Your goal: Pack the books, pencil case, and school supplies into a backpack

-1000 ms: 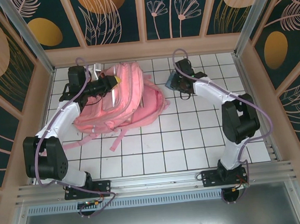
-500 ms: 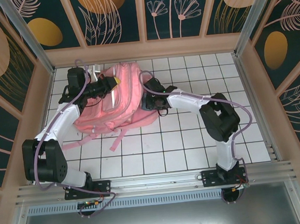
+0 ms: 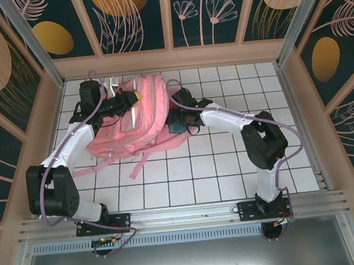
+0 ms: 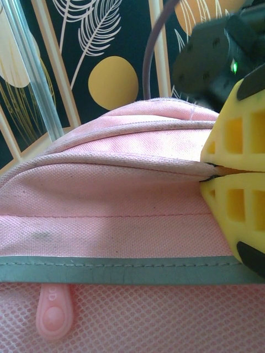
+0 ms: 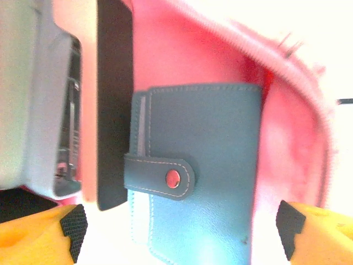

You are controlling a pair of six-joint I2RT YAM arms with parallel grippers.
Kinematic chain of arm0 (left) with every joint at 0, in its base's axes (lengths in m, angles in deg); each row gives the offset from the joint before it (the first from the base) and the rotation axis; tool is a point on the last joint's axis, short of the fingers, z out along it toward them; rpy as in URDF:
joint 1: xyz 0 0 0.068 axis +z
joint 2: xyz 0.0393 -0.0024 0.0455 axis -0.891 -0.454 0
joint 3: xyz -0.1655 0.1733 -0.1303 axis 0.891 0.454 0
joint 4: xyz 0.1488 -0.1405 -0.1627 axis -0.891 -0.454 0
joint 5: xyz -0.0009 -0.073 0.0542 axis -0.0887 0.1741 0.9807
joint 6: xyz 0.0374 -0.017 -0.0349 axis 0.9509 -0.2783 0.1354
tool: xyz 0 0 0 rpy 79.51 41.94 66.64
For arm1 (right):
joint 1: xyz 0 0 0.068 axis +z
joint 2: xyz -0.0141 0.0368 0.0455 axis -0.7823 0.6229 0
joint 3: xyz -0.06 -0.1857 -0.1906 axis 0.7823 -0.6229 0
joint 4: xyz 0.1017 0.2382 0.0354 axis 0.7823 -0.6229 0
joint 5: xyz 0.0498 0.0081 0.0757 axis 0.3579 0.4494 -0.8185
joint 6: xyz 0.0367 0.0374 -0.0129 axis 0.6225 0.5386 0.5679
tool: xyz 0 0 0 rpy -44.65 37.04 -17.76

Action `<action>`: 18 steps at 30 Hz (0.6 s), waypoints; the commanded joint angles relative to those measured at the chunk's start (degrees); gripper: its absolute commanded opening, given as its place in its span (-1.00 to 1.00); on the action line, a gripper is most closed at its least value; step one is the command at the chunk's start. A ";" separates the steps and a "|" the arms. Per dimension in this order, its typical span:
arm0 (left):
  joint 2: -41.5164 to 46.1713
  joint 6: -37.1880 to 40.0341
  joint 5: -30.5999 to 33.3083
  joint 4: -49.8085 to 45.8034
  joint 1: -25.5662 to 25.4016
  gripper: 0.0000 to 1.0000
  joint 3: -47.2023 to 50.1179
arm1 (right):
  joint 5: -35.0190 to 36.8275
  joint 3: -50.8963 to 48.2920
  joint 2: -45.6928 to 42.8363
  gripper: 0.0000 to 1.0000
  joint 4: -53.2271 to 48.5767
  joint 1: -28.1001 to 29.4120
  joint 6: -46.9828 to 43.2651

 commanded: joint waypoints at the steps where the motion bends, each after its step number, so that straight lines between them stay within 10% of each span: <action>1: 2.70 0.88 -1.00 2.45 -0.17 -1.00 0.49 | 1.00 -2.33 -6.43 0.92 0.73 -1.90 -0.56; 18: -3.14 1.47 1.13 1.73 -7.00 -1.00 -5.70 | -8.63 -6.79 2.81 0.01 6.43 -12.23 -0.64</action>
